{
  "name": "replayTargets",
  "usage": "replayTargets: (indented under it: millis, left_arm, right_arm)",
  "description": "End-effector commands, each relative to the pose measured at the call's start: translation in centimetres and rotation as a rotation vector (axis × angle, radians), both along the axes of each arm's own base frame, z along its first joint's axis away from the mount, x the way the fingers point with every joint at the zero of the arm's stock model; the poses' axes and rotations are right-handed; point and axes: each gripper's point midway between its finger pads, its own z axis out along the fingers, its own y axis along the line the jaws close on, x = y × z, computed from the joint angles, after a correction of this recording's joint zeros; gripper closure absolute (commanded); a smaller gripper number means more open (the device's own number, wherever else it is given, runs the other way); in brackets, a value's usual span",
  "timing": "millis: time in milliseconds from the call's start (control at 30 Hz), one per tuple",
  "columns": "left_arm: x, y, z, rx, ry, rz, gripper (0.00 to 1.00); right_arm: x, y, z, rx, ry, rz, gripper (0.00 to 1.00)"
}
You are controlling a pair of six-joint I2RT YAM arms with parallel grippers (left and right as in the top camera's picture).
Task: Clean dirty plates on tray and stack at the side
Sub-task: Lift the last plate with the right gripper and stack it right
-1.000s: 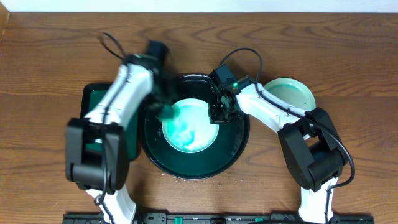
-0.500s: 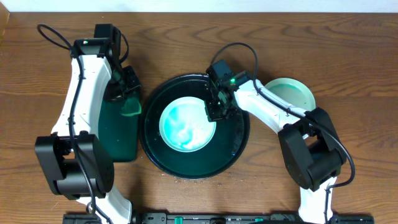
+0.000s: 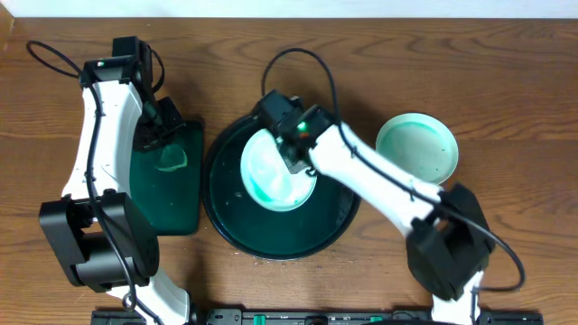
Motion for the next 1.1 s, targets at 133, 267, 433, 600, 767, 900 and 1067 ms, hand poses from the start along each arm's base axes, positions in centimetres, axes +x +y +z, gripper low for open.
replayTargets:
  millis: [133,267,433,600,767,900,1067]
  left_arm:
    - [0.1,0.5,1.2,0.026,-0.03,-0.007,0.93]
    - [0.1,0.5,1.2,0.025,-0.029,-0.006,0.93]
    - [0.1,0.5,1.2,0.025,-0.029,-0.002,0.93]
    - [0.0,0.5,1.1,0.024,-0.026,-0.002,0.93]
    - [0.0,0.5,1.1,0.024,-0.026,0.002,0.93]
    - [0.1,0.5,1.1,0.023,-0.027,0.014,0.93]
    - [0.0,0.5,1.1,0.022,-0.027,0.016,0.93]
  right_arm:
    - [0.0,-1.4,14.6,-0.267,-0.611,-0.035,0.99]
    - [-1.7,-0.4,17.5,-0.315,-0.742,-0.022,0.99]
    - [-3.4,-0.2,20.9,-0.4,-0.923,-0.058,0.99]
    - [-4.1,0.3,21.1,-0.391,-0.94,-0.049,0.99]
    - [-3.1,-1.0,16.3,-0.281,-0.696,-0.052,0.99]
    - [-2.1,-1.3,11.2,-0.105,-0.378,-0.046,0.99]
    - [-2.2,1.9,7.9,0.33,0.055,0.125,0.99]
